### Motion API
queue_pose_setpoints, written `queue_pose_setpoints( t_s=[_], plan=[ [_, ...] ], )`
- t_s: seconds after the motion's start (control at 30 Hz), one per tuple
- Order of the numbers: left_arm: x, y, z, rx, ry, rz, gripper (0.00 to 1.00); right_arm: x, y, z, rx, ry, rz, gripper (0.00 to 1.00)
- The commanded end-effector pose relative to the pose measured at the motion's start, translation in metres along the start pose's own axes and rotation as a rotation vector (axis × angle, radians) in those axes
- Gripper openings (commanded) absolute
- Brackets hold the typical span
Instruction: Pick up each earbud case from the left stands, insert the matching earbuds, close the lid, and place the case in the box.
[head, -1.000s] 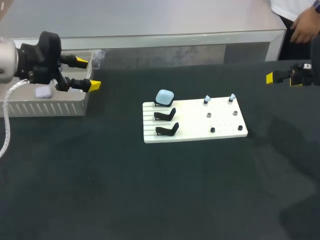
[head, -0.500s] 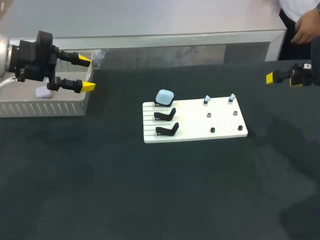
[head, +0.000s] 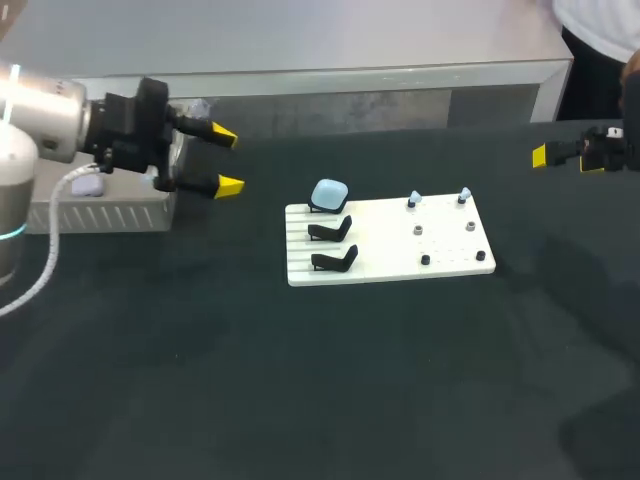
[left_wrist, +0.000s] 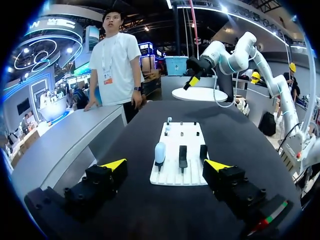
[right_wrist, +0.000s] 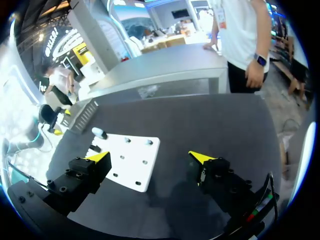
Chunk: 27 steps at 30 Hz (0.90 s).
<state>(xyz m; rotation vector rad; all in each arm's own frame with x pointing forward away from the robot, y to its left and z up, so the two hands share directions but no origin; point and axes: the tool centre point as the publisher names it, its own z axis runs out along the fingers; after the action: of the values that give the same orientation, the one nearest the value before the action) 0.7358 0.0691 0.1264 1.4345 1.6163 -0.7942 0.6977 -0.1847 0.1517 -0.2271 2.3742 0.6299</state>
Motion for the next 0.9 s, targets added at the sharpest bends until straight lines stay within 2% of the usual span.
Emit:
queue_pose_setpoints(
  t_s=[0.03, 0.23, 0.37, 0.9],
  plan=[
    [0.006, 0.024, 0.044, 0.068, -0.009, 0.001, 1.00, 0.000, -0.001, 0.001, -0.002, 0.000, -0.001, 1.00],
    [0.014, 0.021, 0.071, 0.075, -0.036, -0.014, 1.00, 0.000, -0.001, 0.001, -0.002, 0.000, -0.001, 1.00],
    [0.021, 0.021, 0.079, 0.067, -0.046, -0.044, 1.00, 0.000, -0.001, 0.001, -0.002, 0.000, -0.001, 1.00],
    [0.021, 0.021, 0.079, 0.067, -0.046, -0.044, 1.00, 0.000, -0.001, 0.001, -0.002, 0.000, -0.001, 1.00]
  ],
)
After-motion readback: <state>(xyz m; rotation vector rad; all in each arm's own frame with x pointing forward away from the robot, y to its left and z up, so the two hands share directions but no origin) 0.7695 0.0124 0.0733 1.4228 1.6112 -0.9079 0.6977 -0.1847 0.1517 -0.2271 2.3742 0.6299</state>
